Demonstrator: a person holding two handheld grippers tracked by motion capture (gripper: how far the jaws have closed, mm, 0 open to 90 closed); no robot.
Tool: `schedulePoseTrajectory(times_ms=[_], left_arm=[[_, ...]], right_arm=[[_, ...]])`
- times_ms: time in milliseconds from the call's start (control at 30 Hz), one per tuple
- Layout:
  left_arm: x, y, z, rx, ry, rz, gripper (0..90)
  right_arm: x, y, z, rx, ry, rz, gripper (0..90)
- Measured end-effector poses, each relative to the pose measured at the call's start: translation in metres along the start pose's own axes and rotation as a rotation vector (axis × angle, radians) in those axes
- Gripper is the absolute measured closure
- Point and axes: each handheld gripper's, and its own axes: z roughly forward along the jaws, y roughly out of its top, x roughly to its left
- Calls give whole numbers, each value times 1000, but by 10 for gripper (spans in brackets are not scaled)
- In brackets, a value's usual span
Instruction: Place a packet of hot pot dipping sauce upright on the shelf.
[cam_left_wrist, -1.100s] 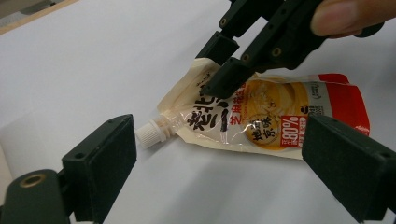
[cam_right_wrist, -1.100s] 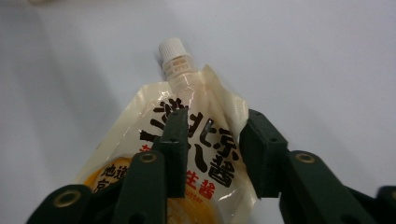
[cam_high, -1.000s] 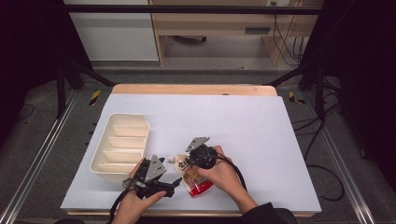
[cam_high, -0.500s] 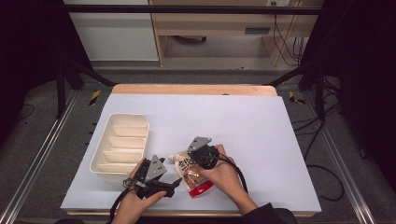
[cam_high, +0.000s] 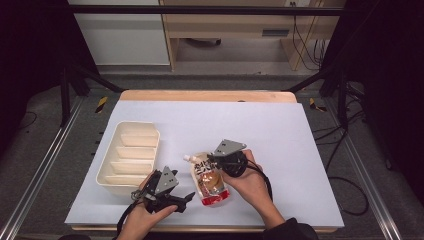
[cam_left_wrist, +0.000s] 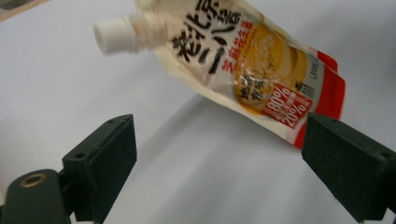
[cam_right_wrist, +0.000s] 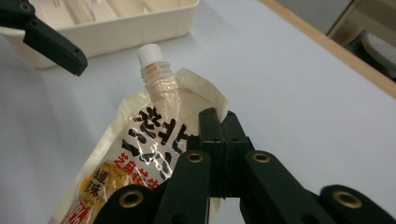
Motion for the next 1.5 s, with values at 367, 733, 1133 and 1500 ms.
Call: schedulePoseTrajectory(times_ms=[367,733,1133,1500], left_arm=[[7,17,-9,-20,-6,15,102],[34,50,-33,-41,3,70,104],[51,72,-37,40,-5,213,95],[47,79,-23,132,-67,330,129]], right_arm=[[-13,9,-25,-74,-19,3,900],[-8,15,-32,-91,11,-44,900],[0,20,-35,-104,42,-72,900],[10,27,-36,-114,88,-119,900]])
